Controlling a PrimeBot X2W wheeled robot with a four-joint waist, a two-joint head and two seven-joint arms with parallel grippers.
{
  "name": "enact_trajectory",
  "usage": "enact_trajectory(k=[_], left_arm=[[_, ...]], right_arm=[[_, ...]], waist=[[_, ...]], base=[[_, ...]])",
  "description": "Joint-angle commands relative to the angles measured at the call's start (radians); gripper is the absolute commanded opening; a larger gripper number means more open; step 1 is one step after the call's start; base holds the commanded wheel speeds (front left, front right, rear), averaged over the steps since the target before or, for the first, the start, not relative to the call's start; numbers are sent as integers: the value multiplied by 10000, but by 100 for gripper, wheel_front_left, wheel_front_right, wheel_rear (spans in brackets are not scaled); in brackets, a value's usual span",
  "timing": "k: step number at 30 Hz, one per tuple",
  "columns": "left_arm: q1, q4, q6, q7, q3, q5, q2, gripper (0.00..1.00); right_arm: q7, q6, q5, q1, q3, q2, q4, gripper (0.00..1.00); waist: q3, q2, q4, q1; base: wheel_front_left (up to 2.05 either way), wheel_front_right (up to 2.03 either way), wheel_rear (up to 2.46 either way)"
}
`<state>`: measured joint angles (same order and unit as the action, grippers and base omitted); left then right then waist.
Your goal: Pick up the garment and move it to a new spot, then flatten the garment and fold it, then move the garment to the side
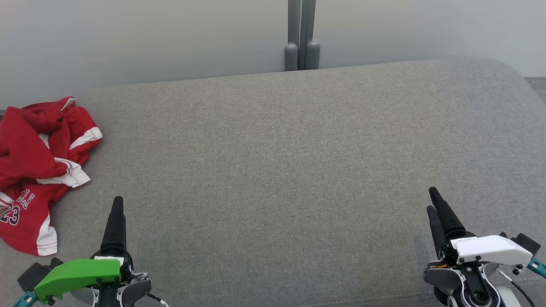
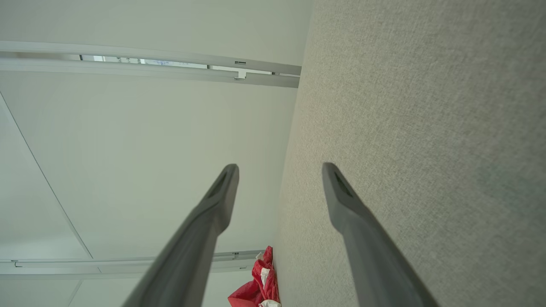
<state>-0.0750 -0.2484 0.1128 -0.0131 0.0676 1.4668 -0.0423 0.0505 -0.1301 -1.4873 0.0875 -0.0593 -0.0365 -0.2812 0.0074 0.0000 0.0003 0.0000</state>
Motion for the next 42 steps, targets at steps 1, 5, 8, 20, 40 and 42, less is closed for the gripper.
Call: enact_trajectory(k=[1, 5, 8, 20, 40, 42], left_arm=[[-89, 360, -118, 138, 0, -528, -38, 100], [-27, 609, -295, 295, -50, -1194, -42, 100], [5, 728, -393, 374, -89, -1560, -43, 100], [177, 1335, -963, 800, -500, -4217, -54, 100], [408, 1635, -1773, 1405, -1005, -8157, -81, 100], [425, 1638, -1823, 1463, -1027, -8424, -82, 100]], right_arm=[[-158, -3, 535, 237, 118, -65, 256, 100], [-339, -4, 1233, 249, 271, -72, 367, 100], [-425, -4, 1631, 254, 348, -75, 427, 100], [-910, -5, 4284, 290, 759, -90, 721, 100], [-1603, -5, 8925, 317, 1067, -112, 684, 100], [-1658, -5, 9234, 323, 1092, -114, 648, 100]], waist=[[5, 0, -3, 0], [13, 0, -11, 0], [17, 0, -14, 0], [-5, 0, -44, 0], [-50, 0, -51, 0], [-50, 0, -51, 0]], base=[[0, 0, 0], [0, 0, 0], [0, 0, 0], [0, 0, 0], [0, 0, 0], [0, 0, 0]])
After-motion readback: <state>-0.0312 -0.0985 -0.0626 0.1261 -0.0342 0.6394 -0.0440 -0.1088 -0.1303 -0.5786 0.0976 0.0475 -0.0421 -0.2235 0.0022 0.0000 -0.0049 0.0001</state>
